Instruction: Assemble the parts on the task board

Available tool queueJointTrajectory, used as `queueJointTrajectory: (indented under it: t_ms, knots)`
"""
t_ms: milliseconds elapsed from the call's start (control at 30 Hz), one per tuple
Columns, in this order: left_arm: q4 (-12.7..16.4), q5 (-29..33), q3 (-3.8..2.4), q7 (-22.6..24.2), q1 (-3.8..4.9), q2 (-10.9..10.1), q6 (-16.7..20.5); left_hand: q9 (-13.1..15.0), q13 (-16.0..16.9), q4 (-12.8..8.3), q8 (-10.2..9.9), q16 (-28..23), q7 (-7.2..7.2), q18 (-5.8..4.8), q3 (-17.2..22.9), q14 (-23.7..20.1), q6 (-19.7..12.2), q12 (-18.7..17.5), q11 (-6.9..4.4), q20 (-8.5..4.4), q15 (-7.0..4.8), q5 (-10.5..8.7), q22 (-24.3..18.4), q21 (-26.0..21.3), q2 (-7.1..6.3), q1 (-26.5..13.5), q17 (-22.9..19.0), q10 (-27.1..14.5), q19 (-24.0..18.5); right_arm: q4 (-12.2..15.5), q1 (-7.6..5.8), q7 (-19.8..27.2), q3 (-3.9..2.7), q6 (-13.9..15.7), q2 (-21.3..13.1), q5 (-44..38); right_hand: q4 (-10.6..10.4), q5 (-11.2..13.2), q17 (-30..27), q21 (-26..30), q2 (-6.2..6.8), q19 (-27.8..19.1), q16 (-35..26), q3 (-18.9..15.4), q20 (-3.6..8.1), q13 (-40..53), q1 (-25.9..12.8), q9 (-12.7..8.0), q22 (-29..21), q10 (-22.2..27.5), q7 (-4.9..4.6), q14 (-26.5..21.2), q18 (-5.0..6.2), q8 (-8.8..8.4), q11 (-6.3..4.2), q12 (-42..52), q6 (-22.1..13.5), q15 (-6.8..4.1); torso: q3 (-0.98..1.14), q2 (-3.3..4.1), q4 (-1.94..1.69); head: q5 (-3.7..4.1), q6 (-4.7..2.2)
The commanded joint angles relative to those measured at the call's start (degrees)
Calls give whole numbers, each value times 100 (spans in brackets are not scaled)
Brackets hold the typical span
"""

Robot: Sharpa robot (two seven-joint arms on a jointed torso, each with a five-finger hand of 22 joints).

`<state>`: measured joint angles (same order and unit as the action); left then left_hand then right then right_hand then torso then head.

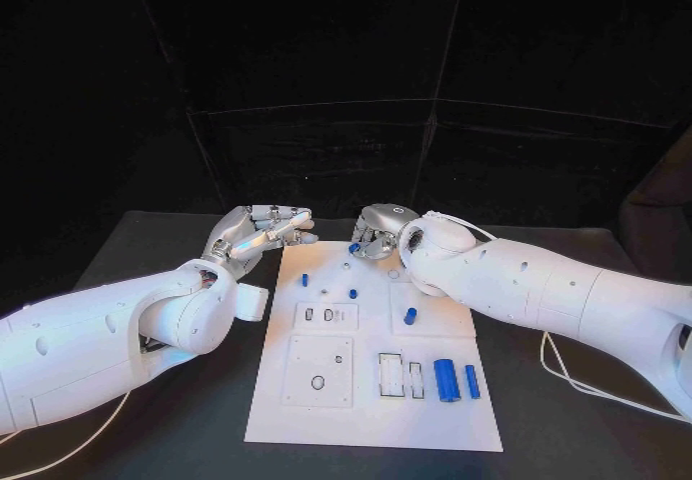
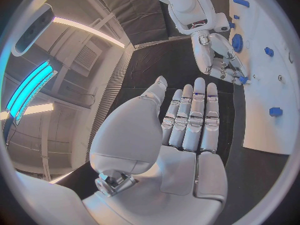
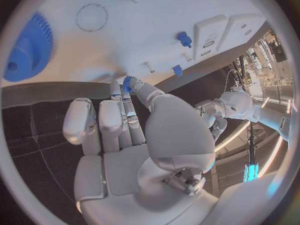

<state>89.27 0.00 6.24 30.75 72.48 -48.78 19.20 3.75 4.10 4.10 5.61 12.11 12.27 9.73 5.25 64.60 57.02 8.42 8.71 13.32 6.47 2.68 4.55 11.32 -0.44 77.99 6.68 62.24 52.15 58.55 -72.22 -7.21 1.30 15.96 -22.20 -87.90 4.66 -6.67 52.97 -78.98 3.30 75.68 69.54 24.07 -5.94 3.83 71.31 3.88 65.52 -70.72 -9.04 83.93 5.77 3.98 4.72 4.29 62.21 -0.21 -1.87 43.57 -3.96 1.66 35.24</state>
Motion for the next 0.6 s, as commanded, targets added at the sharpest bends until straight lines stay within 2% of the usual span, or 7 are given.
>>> queueJointTrajectory:
  t_ms: [33, 200, 600]
  knots:
    - [5, 0, -5, 20, 13, 11, -40, -5, -9, -25, -11, -20, 36, 84, -9, -21, -9, -39, 50, 16, 26, 13, -4, -22, 27, -21, 7, -9, 40, 7, -9, -84, 1, -39, 23, -91, -45, 23, -8, -19, 81, -14, 37, -2, -11, -9, 2, -9, -1, 57, -6, 66, -71, -36, 10, -49, -63, 17, 2, 4, 0, -22, 6]
    - [2, 0, -5, 9, 16, 11, -35, -5, -9, -25, -11, -20, 36, 84, -9, -21, -9, -39, 50, 16, 26, 13, -4, -22, 27, -21, 7, -9, 40, 19, -10, -67, 1, -49, 25, -73, -76, 53, 8, -24, 103, -18, 59, 1, -26, -12, 3, -12, 3, 117, -20, 65, -71, -40, 31, -66, -111, 33, -2, 7, 1, -51, 13]
    - [-20, 0, -5, -14, 20, 17, -36, -5, -9, -25, -11, -20, 36, 84, -9, -21, -9, -39, 50, 16, 26, 13, -4, -22, 27, -21, 7, -9, 40, 66, -10, 72, 2, 121, 21, -2, -150, 253, -50, -22, 229, -48, 59, -76, -59, -7, -3, -20, -15, 213, -25, 40, -64, -49, 53, -60, -311, 59, 0, 9, 1, -43, 14]
